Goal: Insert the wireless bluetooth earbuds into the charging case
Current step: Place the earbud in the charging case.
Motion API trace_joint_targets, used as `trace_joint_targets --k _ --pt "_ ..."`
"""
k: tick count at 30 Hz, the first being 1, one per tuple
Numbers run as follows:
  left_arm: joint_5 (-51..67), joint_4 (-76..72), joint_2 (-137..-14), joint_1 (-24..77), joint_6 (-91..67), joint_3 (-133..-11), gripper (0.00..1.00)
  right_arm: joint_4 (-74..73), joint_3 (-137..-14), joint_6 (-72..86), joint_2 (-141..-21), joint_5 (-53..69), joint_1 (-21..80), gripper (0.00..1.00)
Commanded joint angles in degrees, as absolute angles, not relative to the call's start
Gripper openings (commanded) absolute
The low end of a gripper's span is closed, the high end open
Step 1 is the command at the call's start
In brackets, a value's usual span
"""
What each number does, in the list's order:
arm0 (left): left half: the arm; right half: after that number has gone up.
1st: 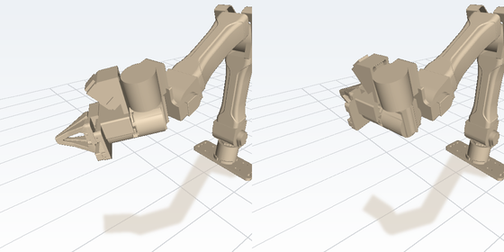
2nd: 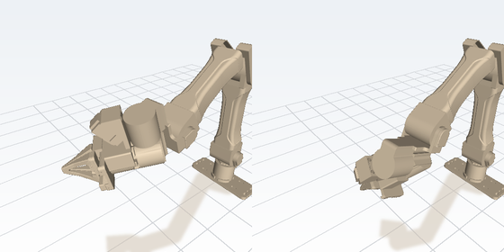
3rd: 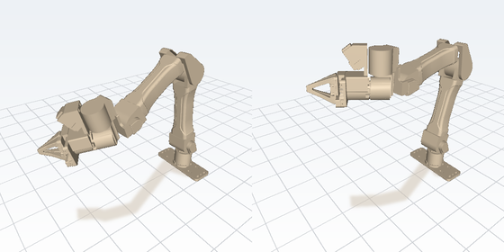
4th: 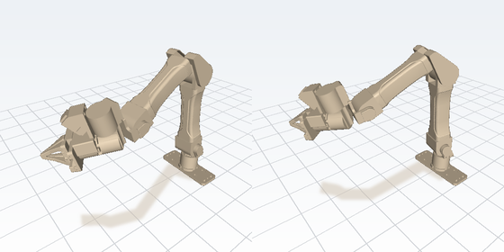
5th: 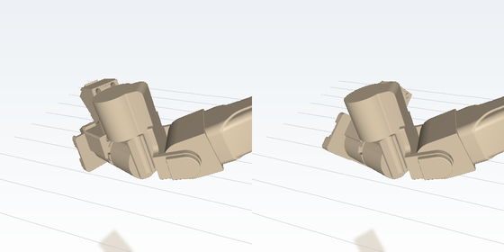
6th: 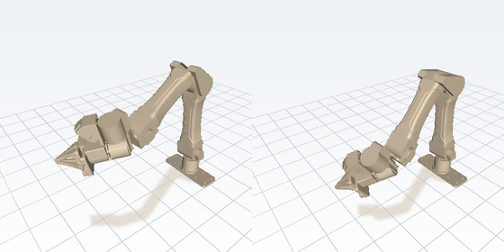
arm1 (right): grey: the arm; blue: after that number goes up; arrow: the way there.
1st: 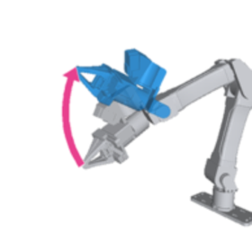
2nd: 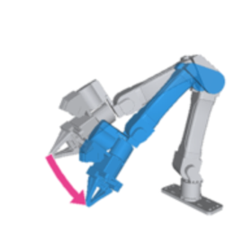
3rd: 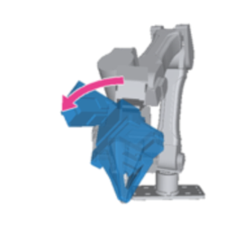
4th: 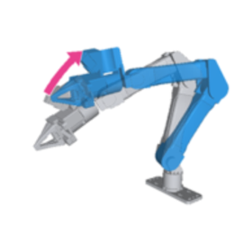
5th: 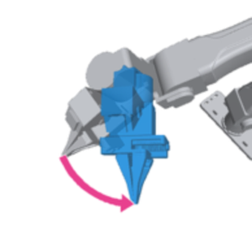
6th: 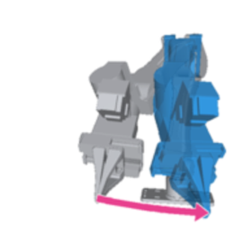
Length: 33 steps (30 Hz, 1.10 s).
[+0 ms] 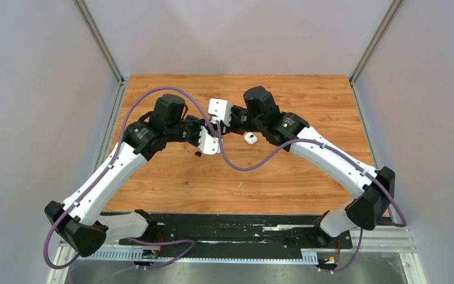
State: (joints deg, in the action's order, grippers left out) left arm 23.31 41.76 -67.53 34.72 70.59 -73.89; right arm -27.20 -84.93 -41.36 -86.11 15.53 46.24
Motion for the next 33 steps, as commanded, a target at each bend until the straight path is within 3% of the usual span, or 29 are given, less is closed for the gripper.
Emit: trace_joint_targets --k 1,5,8,13,19,33 --pt "24.93 48.3 -69.63 34.57 69.28 -77.92 0.0 -24.56 -88.79 -40.43 -85.86 16.13 45.8 0.0" --pt "25.02 49.18 -70.95 34.6 69.08 -79.29 0.0 -24.44 -89.8 -40.15 -86.21 16.67 45.79 0.0" --pt "24.58 49.11 -71.68 34.59 68.33 -79.91 0.07 -24.31 -91.16 -39.2 -86.58 17.14 45.82 0.0" --pt "21.05 43.95 -72.21 34.68 65.67 -79.83 0.11 -24.26 -91.89 -38.91 -86.73 18.05 45.92 0.0" --pt "18.69 38.48 -70.03 34.66 65.9 -76.86 0.33 -24.43 -91.26 -38.94 -86.61 18.28 45.88 0.0" --pt "19.57 36.43 -67.51 34.6 64.72 -76.2 0.4 -24.44 -91.14 -38.9 -87.09 18.66 45.97 0.0"
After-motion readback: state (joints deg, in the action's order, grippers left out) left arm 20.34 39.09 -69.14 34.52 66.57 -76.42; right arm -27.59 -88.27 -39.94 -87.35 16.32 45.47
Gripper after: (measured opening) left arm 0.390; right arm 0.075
